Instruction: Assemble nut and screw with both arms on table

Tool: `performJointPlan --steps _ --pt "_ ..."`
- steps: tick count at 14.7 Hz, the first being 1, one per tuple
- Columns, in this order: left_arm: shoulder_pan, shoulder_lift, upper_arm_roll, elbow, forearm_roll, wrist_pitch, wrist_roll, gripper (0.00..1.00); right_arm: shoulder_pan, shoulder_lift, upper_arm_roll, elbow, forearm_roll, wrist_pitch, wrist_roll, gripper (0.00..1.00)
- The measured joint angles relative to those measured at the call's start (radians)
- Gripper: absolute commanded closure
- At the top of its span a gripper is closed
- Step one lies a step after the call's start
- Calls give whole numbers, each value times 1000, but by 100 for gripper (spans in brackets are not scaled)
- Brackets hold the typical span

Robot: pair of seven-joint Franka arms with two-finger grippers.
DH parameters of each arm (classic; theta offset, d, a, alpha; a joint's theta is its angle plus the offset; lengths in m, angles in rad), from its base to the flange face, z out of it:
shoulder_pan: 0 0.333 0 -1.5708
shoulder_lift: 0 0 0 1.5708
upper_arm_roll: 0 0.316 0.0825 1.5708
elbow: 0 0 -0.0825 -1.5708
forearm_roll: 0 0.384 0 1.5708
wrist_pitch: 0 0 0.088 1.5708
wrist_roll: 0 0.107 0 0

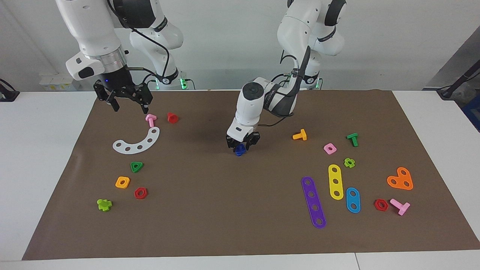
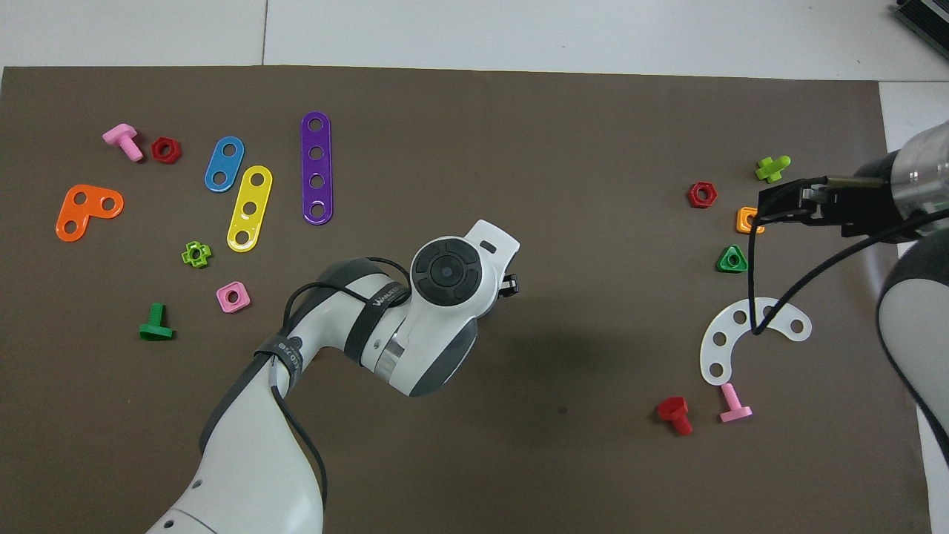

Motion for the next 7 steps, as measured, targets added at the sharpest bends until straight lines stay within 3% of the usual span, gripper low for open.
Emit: performJointPlan --steps 3,7 --pt "5 -2 8 50 0 -32 0 0 0 -6 0 -7 0 -2 -43 0" --pt "107 -69 18 152 2 -220 29 0 0 -9 0 -11 0 -20 -65 0"
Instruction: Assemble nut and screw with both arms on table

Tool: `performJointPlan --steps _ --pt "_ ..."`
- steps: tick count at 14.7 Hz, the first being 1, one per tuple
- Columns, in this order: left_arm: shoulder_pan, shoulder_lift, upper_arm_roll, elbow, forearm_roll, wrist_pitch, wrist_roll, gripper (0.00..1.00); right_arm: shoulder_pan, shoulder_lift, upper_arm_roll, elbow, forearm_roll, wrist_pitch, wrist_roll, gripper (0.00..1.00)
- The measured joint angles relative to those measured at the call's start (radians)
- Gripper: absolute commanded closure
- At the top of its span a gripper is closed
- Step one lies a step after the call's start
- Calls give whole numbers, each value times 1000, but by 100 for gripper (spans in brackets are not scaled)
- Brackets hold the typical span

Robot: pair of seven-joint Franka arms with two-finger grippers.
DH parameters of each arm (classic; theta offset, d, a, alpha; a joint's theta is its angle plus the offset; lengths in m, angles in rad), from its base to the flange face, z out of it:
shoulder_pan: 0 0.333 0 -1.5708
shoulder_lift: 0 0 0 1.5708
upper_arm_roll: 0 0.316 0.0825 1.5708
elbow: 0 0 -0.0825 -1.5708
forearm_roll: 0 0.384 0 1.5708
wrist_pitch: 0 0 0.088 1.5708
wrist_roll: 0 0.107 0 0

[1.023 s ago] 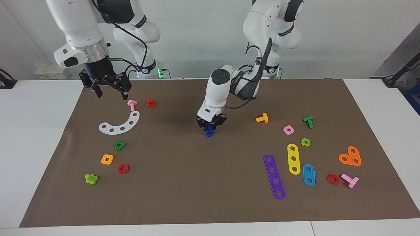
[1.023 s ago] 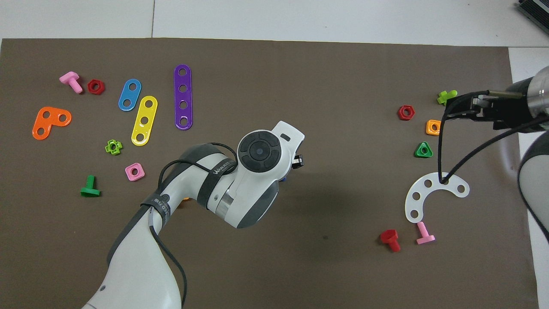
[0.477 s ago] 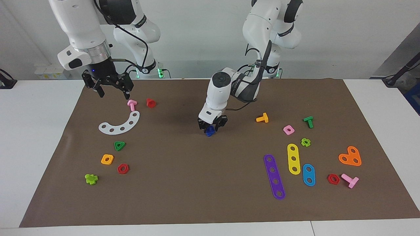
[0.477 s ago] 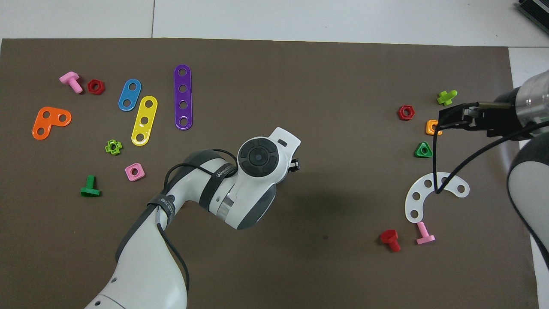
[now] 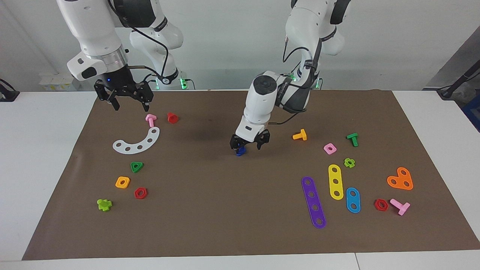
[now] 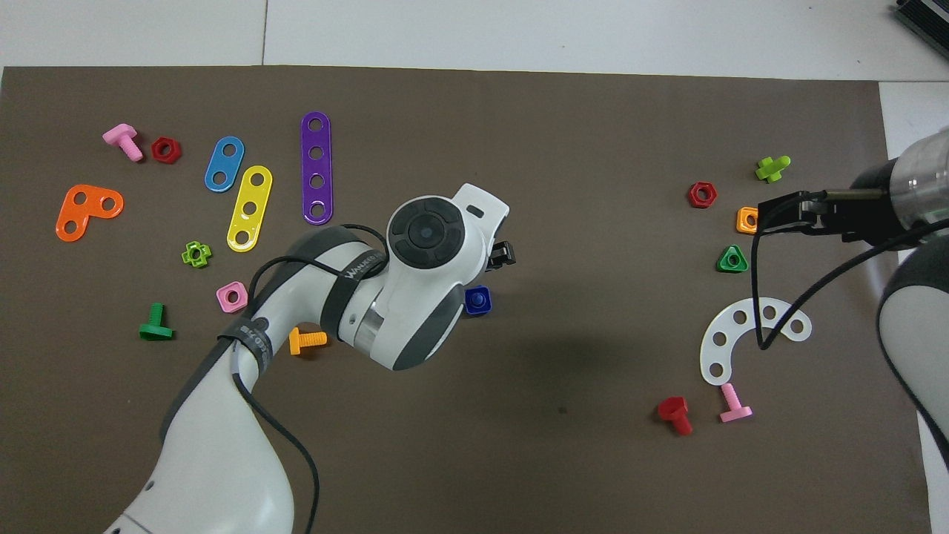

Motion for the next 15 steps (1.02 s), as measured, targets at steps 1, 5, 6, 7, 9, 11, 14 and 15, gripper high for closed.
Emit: performJointPlan --steps 1,5,6,7,9,11,14,15 --pt "38 -41 2 10 1 -65 32 0 0 0 0 0 0 -1 -1 0" --pt "228 -210 8 9 5 -305 295 0 0 -2 1 -2 0 -6 -6 0" --pt "286 -239 10 5 6 -332 390 0 0 -4 1 -2 0 -8 -6 0" --pt "347 -264 11 -1 6 -348 486 0 0 -6 1 -3 0 -11 -11 0" --pt "476 -303 13 -16 6 -374 658 0 0 -10 1 -4 0 -21 -25 0" --pt "576 -332 16 -24 8 -401 756 0 0 -11 1 -5 0 -25 -30 0" --pt "606 -357 10 -17 71 -449 790 0 0 -11 1 -6 0 -26 -30 0" --pt "602 -361 0 -3 83 -474 790 0 0 -11 1 -6 0 -26 -30 0"
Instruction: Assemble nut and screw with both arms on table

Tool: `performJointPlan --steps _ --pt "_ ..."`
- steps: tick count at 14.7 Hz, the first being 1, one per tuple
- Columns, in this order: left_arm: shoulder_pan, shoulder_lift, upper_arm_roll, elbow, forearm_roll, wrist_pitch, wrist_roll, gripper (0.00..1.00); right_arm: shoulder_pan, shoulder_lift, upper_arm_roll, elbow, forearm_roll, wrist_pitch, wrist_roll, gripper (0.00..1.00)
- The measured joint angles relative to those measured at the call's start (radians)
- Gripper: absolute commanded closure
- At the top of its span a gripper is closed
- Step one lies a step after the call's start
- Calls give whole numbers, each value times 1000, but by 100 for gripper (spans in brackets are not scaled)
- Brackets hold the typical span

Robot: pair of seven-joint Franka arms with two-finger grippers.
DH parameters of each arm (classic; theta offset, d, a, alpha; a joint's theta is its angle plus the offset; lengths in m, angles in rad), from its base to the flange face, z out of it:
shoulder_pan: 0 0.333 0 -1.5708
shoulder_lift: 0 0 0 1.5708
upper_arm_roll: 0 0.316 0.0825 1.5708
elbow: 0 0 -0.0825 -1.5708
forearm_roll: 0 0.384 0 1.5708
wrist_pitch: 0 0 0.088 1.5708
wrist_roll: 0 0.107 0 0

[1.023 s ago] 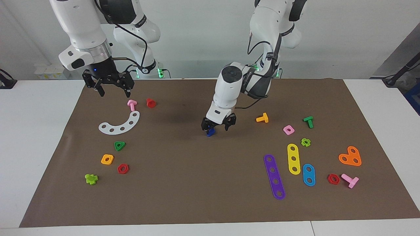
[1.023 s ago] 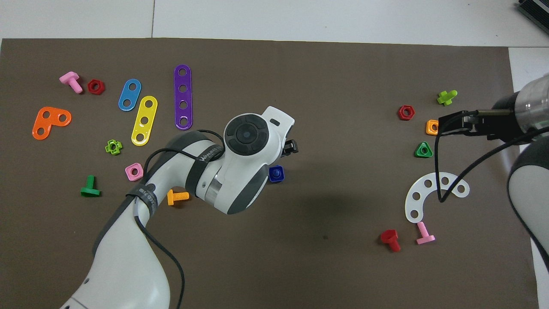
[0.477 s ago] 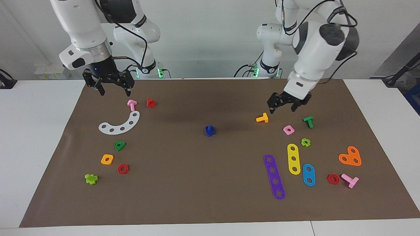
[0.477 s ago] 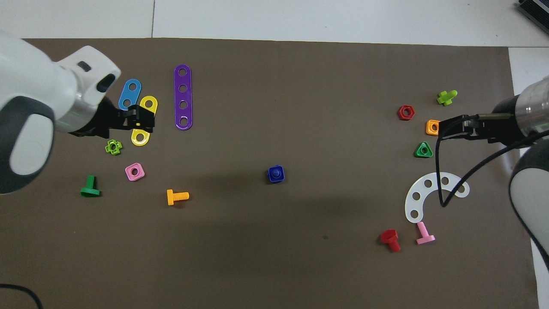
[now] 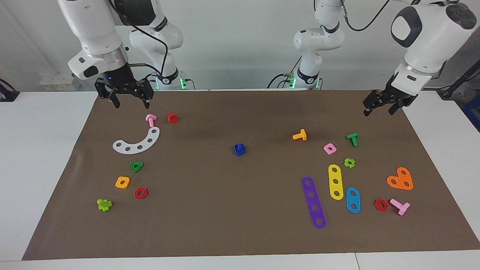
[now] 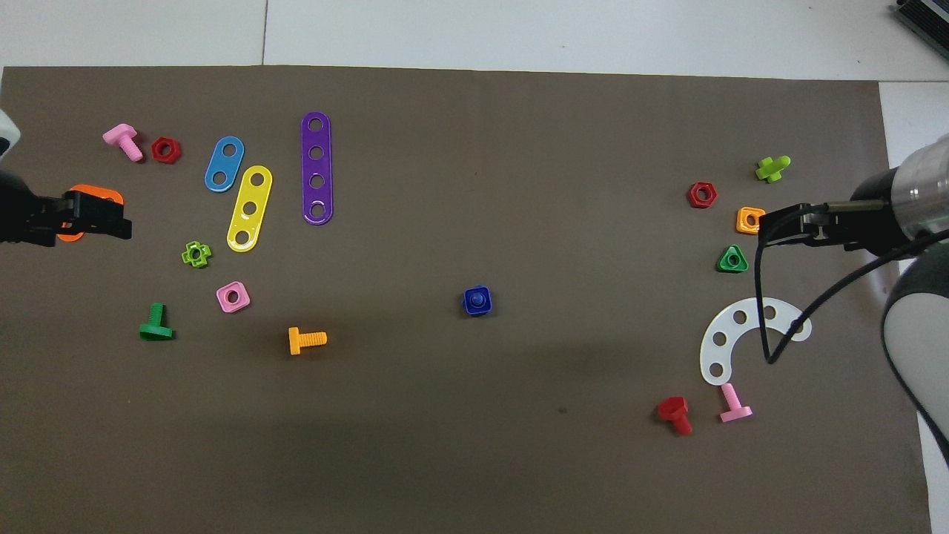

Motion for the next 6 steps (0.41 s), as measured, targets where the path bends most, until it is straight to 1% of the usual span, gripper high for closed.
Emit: performJointPlan --steps 3,6 --pt "-3 -1 -20 63 5 -65 0 0 0 0 0 0 0 0 0 0" --pt "-4 0 -23 75 5 -69 0 0 0 0 0 0 0 0 0 0"
